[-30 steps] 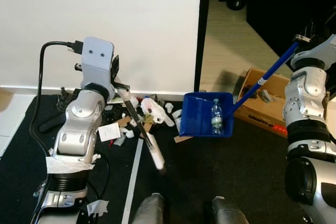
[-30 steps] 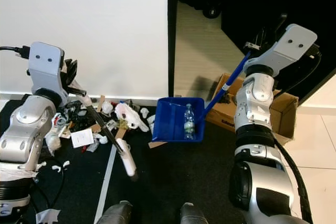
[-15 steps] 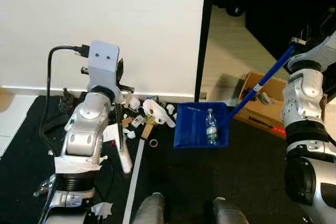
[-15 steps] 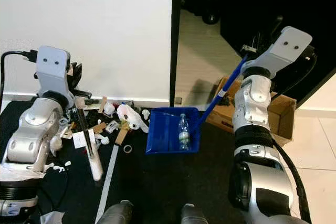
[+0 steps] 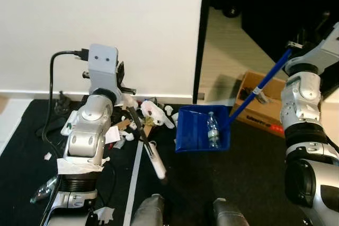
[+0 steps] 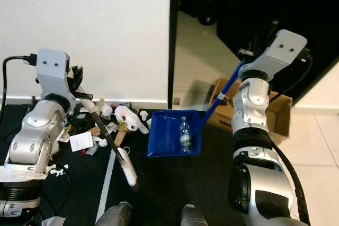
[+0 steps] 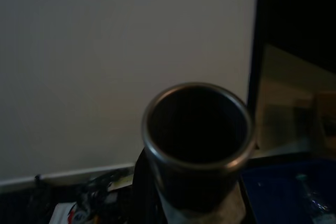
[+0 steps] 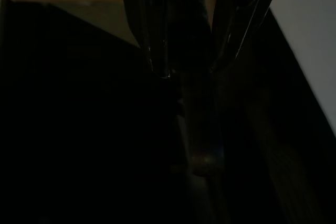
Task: Sweep floor
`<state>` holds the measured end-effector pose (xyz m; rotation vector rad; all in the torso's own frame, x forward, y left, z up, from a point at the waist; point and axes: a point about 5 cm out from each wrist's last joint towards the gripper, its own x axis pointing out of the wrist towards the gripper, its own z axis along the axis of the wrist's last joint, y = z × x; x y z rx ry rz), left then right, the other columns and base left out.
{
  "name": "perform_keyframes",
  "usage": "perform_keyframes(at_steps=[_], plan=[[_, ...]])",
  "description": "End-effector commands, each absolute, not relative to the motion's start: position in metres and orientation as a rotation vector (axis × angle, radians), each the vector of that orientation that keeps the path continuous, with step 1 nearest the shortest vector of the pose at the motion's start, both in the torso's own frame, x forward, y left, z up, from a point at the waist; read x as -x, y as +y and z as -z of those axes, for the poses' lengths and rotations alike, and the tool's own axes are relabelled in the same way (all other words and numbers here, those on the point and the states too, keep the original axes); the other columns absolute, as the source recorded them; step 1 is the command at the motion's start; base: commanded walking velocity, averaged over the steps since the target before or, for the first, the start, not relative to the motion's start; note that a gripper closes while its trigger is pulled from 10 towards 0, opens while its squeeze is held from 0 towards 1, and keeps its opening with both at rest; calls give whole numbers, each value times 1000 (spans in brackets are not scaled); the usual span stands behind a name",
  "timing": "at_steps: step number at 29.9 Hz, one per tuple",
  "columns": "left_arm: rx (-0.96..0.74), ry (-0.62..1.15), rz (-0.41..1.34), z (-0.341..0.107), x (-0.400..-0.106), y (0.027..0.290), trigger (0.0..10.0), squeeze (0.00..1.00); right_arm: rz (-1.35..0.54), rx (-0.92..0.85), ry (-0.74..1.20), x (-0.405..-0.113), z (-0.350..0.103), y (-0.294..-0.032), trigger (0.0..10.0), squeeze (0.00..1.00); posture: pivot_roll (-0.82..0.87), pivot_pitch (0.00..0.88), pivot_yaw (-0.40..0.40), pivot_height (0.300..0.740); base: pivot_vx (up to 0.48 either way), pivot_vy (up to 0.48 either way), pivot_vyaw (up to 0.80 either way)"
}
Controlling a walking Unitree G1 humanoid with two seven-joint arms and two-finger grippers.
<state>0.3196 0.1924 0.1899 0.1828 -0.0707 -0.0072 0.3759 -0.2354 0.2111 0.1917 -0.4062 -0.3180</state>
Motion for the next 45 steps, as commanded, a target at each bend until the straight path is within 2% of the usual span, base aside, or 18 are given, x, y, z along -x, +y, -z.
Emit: perform_keyframes(at_steps=[1,45], plan=[[-183,-100,-3,-193,-320,192,10000,0,332,-208,-436,-376,-217,-238,10000,0,56,79,54,740,0,0,-800],[-174,-96,-14,-192,-321,191,10000,0,317,-191,-441,-376,-219,-238,10000,0,53,96,53,740,0,0,-782]])
